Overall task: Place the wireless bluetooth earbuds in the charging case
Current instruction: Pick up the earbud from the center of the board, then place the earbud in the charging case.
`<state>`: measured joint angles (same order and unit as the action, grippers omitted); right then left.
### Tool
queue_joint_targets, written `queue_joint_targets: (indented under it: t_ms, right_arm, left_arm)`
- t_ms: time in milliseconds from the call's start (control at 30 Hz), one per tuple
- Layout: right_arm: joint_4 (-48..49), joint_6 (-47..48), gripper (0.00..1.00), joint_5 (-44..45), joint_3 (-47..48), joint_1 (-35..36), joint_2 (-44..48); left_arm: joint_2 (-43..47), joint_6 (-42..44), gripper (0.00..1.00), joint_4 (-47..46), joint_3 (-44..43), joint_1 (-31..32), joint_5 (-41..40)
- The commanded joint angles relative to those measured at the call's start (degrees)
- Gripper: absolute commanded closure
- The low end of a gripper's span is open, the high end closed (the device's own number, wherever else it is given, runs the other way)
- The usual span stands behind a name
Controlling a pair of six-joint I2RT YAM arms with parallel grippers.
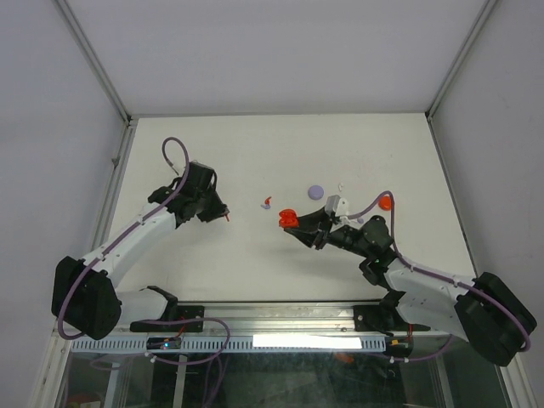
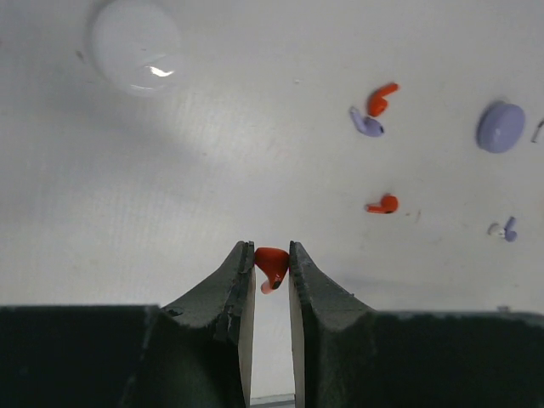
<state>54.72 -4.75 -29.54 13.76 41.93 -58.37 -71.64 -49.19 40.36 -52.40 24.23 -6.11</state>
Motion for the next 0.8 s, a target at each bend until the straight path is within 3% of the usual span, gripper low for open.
queue_joint_targets:
  t_ms: [0,200,500,767]
  right_arm:
    - [6.6,3.6,1.0,6.3,2.3,0.5,-0.7]
    - [10.3,5.2,1.0,10.5,1.2,0.5,-1.2]
    - [20.3,10.1,1.0,10.0,-0.9,0.5,-3.5]
    - [22.5,10.9,1.0,10.3,-0.7,0.6,-4.3]
  left_arm:
    - [1.1,-5.9,0.88,-6.2,-4.1,5.0,-2.5]
    - [1.2,-6.9,0.89,-9.2,-7.2,9.8,-4.7]
    - [2.4,-7.2,0.9,-14.6,-11.6,20.4,-10.1]
    - [6.2,-6.9,0.89,-19.6,-11.2,25.4,-14.0]
